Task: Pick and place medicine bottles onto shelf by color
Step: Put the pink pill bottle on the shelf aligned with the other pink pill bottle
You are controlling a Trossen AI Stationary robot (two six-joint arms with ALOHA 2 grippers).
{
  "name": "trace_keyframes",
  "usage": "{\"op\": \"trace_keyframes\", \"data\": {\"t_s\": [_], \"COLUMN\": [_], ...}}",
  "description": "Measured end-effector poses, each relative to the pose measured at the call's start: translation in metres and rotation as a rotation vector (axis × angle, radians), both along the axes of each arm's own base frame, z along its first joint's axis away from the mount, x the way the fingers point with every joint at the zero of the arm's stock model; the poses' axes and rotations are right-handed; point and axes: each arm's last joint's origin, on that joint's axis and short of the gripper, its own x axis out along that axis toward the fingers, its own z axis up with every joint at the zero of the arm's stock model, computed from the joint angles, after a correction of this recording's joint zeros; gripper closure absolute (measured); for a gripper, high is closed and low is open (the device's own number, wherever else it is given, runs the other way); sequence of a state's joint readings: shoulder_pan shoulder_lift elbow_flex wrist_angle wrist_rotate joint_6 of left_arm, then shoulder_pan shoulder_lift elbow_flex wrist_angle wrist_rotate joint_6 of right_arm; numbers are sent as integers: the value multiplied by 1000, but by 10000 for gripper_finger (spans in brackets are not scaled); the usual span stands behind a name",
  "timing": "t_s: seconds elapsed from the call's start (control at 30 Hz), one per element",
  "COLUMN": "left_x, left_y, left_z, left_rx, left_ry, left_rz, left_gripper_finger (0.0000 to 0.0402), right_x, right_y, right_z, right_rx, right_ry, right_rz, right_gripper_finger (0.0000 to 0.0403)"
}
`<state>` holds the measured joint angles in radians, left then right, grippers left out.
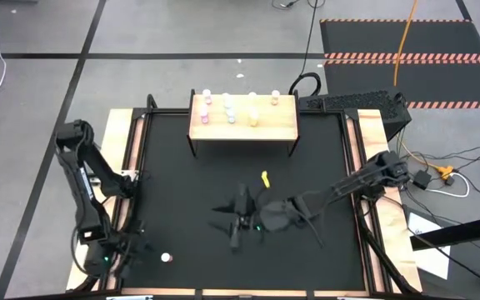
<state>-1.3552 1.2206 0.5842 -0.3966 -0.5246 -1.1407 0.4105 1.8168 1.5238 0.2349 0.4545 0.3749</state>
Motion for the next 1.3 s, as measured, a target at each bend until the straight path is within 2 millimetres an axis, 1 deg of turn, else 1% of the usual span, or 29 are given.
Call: {"op": "trace_keyframes", "data": {"t_s": [0.1, 0.2, 0.3, 0.37, 0.43, 0.53, 0.6, 0.77, 0.83, 0.93, 1.03, 1.1, 1.17, 1.23, 1.3], "left_x": [-1, 0, 0, -1, 0, 0, 0, -1, -2, -3, -4, -4, -4, -2, 0], "left_y": [2, 2, 2, 4, 4, 5, 5, 5, 6, 5, 6, 6, 6, 6, 7], "left_z": [-19, -31, -39, -44, -45, -46, -46, -46, -47, -48, -49, -49, -49, -49, -49], "left_rx": [22, 19, 7, 19, 13, 24, 14, -19, -18, -42, -74, -88, -90, -91, -88], "left_ry": [12, 2, -19, -26, -44, -45, -41, -9, 20, 88, 148, 160, 162, 162, 157], "left_rz": [11, -4, -27, -39, -39, -35, -24, 19, 7, -3, 25, 40, 45, 54, 64], "left_gripper_finger": [188, 188, 188, 188, 188, 188, 188, 188, 188, 188, 188, 188, 188, 188, 188], "right_x": [-12, -22, -26, -21, -11, 12, 31, 83, 104, 127, 144, 154, 162, 167, 169], "right_y": [22, 38, 45, 46, 46, 45, 47, 54, 53, 50, 43, 35, 26, 19, 17], "right_z": [-5, -5, -5, -14, -30, -60, -73, -94, -102, -107, -116, -132, -153, -172, -184], "right_rx": [16, -2, -4, 33, 73, 132, 147, 73, 23, -41, -88, -96, -95, -88, -70], "right_ry": [36, 33, 28, 44, 78, 79, 61, 85, 97, 90, 60, 75, 85, 96, 91], "right_rz": [-45, -103, -121, -106, -69, -23, 1, 108, 148, 180, 191, 203, 234, 262, 299], "right_gripper_finger": [220, 220, 220, 220, 220, 220, 220, 216, 206, 181, 151, 131, 114, 104, 102]}}
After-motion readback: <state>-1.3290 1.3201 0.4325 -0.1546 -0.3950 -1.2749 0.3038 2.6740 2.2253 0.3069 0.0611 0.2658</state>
